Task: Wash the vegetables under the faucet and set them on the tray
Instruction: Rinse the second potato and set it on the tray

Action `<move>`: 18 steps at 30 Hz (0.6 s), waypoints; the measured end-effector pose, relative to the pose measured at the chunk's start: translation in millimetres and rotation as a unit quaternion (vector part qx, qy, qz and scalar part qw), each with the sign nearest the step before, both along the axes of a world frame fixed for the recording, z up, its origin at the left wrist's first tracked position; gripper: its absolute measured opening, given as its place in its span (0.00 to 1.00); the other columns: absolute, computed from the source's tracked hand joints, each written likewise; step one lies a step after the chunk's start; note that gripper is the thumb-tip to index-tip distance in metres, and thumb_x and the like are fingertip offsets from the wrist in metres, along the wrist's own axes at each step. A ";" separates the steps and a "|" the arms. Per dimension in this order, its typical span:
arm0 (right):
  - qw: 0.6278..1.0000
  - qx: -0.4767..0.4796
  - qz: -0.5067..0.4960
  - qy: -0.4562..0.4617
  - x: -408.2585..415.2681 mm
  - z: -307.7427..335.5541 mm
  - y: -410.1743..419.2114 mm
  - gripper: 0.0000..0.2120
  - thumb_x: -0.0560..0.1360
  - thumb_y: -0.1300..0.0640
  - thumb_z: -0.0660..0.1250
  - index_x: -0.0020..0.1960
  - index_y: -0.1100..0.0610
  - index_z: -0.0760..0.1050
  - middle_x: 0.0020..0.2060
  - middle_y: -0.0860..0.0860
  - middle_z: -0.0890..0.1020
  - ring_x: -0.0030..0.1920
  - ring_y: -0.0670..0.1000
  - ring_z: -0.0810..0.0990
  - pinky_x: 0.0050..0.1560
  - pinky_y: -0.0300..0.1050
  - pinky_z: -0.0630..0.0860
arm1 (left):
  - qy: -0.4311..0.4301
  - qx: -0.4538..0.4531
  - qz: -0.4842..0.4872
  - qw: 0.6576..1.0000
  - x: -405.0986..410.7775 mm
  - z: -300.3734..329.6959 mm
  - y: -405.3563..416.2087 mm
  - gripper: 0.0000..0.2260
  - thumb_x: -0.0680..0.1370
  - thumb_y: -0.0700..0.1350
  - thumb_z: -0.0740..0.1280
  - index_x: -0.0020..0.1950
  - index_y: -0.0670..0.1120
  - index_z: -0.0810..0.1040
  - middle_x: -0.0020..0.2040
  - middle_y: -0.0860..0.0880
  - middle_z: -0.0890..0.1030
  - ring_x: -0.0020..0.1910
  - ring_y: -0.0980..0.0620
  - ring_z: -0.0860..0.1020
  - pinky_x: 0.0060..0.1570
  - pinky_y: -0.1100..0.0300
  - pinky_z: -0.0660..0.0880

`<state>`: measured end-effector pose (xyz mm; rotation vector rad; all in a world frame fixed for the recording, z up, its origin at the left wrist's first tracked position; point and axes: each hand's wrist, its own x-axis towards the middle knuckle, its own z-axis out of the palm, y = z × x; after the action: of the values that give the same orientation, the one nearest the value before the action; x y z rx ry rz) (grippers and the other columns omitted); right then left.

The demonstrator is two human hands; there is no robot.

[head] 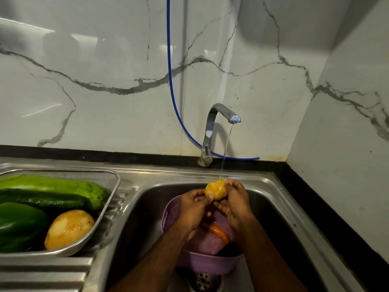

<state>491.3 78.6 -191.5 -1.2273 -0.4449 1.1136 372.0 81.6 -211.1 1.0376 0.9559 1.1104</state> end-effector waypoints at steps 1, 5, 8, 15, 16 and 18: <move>1.000 -0.006 0.007 0.004 0.1 1.1 -1.7 0.12 0.84 0.56 0.63 0.67 0.50 0.74 0.61 0.59 0.76 0.59 0.63 0.80 0.43 0.53 0.83 | 0.005 0.005 0.003 1.000 -0.7 -0.5 0.0 0.08 0.78 0.38 0.71 0.56 0.42 0.82 0.45 0.43 0.87 0.46 0.45 0.84 0.45 0.51 0.80; 0.999 -0.030 0.037 0.012 5.4 5.9 -6.5 0.12 0.83 0.57 0.63 0.66 0.56 0.75 0.58 0.62 0.78 0.56 0.64 0.81 0.43 0.53 0.83 | 0.001 0.006 0.033 0.999 -2.8 4.1 -0.8 0.07 0.79 0.40 0.69 0.56 0.46 0.82 0.47 0.45 0.87 0.44 0.50 0.84 0.37 0.59 0.78; 0.993 -0.068 0.072 -0.065 11.0 7.9 -11.4 0.09 0.81 0.55 0.68 0.59 0.57 0.79 0.50 0.60 0.85 0.50 0.60 0.85 0.43 0.51 0.82 | -0.015 -0.007 0.058 0.998 -3.3 5.9 1.6 0.08 0.78 0.40 0.71 0.57 0.43 0.80 0.49 0.43 0.86 0.43 0.50 0.83 0.33 0.60 0.76; 0.986 -0.065 0.129 -0.088 9.0 5.3 -13.5 0.11 0.84 0.53 0.64 0.61 0.57 0.78 0.45 0.59 0.87 0.39 0.55 0.85 0.35 0.47 0.81 | -0.042 0.019 0.047 0.998 -6.5 9.0 2.4 0.10 0.78 0.34 0.69 0.58 0.37 0.81 0.51 0.38 0.85 0.43 0.51 0.84 0.43 0.61 0.81; 0.986 -0.062 0.136 -0.073 7.0 6.3 -14.5 0.11 0.85 0.53 0.61 0.61 0.57 0.78 0.43 0.60 0.87 0.37 0.55 0.84 0.35 0.47 0.81 | -0.049 0.024 0.037 0.998 -6.6 9.5 2.0 0.11 0.77 0.33 0.69 0.59 0.37 0.81 0.52 0.38 0.85 0.47 0.49 0.85 0.47 0.60 0.82; 0.987 -0.060 0.135 -0.066 3.2 7.8 -17.1 0.14 0.86 0.51 0.58 0.59 0.59 0.78 0.40 0.60 0.86 0.34 0.54 0.82 0.36 0.47 0.80 | -0.050 0.037 0.011 0.998 -5.6 9.3 1.0 0.16 0.75 0.30 0.70 0.62 0.39 0.80 0.54 0.40 0.85 0.52 0.47 0.85 0.51 0.57 0.82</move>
<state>494.5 61.5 -183.7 -1.3805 -0.6677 1.3092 366.4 82.6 -201.8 1.0237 0.8532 1.2134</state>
